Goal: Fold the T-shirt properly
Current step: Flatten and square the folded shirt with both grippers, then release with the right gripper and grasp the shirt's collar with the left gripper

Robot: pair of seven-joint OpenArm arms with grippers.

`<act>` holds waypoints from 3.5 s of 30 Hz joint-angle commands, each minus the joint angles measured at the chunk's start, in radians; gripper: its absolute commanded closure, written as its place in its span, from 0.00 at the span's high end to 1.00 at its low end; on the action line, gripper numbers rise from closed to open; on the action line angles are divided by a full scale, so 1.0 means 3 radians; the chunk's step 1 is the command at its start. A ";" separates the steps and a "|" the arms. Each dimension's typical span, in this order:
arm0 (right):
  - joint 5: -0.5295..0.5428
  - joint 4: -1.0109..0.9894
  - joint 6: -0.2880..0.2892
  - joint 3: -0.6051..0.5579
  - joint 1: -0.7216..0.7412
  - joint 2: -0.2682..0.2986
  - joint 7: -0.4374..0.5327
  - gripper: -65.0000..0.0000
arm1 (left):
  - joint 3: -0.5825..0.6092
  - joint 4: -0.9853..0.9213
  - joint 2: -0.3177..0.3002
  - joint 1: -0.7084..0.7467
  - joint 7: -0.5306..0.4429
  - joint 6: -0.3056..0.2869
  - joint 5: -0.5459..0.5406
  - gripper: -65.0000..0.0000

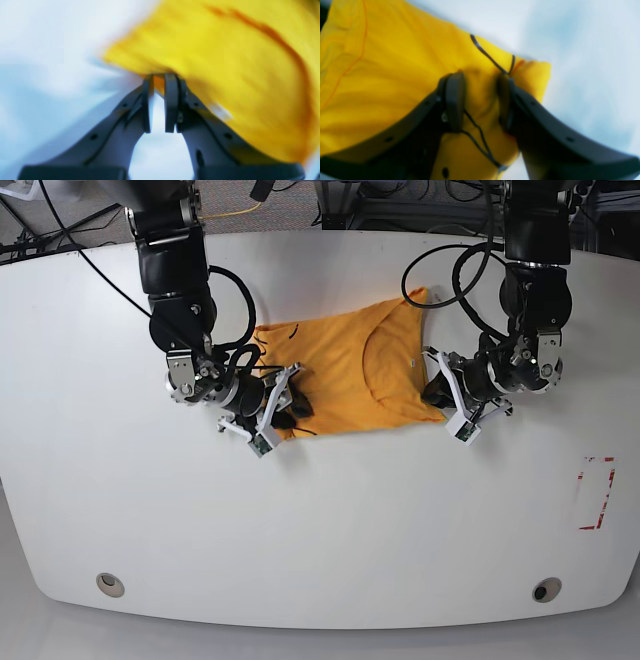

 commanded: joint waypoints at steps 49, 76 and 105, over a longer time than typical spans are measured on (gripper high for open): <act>-0.0060 -0.0126 0.0033 0.0173 0.0270 0.0179 -0.0024 0.32 | 0.0393 0.1097 0.0145 0.0797 0.0796 -0.0254 -0.0130 0.10; -0.0055 0.0989 0.0007 0.0112 -0.0932 -0.0052 -0.0126 0.32 | 0.0388 0.0396 -0.0300 -0.0549 0.0796 -0.0259 -0.0120 0.10; -0.0019 0.1541 0.0230 0.0669 -0.0589 -0.0440 -0.1047 0.33 | 0.0092 0.1036 0.0099 0.0173 0.0622 0.0953 -0.0125 0.51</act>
